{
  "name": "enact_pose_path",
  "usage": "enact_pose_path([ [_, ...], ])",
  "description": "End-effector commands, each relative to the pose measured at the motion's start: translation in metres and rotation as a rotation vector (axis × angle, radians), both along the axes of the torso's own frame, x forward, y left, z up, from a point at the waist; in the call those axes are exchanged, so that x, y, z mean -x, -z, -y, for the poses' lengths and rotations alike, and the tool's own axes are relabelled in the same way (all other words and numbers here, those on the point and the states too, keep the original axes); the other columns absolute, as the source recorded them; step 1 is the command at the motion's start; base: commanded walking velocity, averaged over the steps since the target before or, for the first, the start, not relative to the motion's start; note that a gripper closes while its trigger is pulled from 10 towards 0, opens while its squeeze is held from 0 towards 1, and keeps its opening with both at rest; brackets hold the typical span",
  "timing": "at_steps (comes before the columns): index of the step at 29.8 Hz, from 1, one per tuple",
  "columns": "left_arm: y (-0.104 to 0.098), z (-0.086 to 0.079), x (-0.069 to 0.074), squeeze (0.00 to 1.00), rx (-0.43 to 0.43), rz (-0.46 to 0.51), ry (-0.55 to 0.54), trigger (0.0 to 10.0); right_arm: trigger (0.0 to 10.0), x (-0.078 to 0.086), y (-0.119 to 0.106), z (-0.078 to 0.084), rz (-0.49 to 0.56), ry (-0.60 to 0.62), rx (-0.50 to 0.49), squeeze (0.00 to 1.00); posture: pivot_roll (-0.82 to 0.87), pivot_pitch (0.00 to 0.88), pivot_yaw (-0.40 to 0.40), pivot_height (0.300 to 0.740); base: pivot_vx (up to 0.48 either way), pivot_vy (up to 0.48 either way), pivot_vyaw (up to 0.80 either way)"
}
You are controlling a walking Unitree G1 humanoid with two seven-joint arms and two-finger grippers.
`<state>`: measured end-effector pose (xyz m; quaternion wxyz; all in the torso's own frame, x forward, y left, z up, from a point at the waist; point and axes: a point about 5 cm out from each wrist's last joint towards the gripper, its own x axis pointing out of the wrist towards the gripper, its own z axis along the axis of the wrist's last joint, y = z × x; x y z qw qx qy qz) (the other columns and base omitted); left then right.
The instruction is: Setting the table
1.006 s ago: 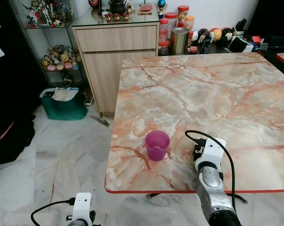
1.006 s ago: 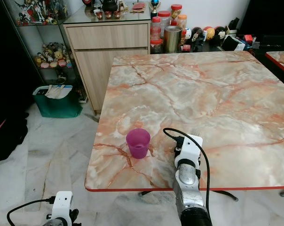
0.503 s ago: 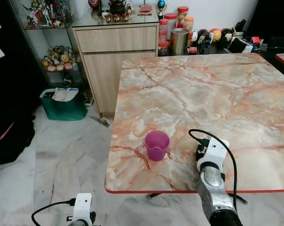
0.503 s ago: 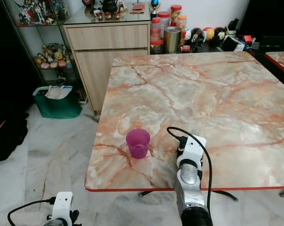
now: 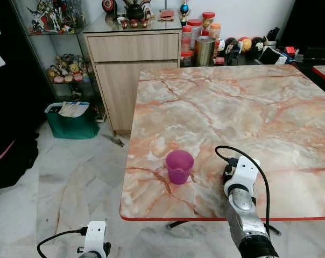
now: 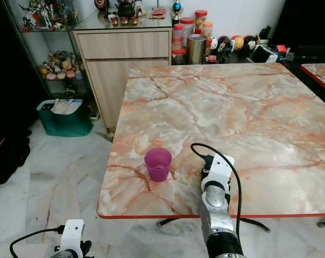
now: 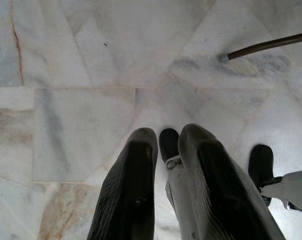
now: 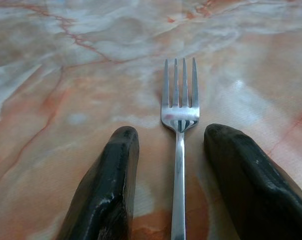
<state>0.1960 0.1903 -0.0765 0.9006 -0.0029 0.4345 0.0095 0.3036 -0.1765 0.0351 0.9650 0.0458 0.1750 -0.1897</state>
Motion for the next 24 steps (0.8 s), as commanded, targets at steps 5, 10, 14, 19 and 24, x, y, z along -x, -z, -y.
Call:
enact_pose_path([
  [5, 0.002, -0.001, 0.004, 0.0, 0.006, -0.021, 0.001, 10.0, 0.0, 0.006, 0.012, -0.002, -0.075, 0.014, -0.028, 0.0, -0.07, 0.0, 0.032, 0.728, 0.0, 0.0, 0.0],
  [10, 0.002, 0.0, 0.004, 0.0, 0.01, -0.023, 0.005, 10.0, 0.0, 0.003, 0.009, -0.002, -0.069, 0.017, -0.035, 0.0, -0.07, 0.0, 0.03, 0.728, 0.0, 0.0, 0.0],
  [14, 0.002, 0.001, 0.004, 0.0, 0.013, -0.023, 0.006, 10.0, 0.0, 0.002, 0.007, -0.002, -0.066, 0.017, -0.036, 0.0, -0.07, 0.0, 0.03, 0.728, 0.0, 0.0, 0.0],
  [19, 0.003, 0.001, 0.004, 0.0, 0.021, -0.028, 0.008, 10.0, 0.0, 0.0, 0.005, -0.001, -0.06, 0.016, -0.036, 0.0, -0.07, 0.0, 0.028, 0.728, 0.0, 0.0, 0.0],
  [24, 0.003, 0.002, 0.004, 0.0, 0.024, -0.03, 0.01, 10.0, 0.0, -0.001, 0.004, -0.002, -0.055, 0.013, -0.037, 0.0, -0.07, 0.0, 0.027, 0.728, 0.0, 0.0, 0.0],
])
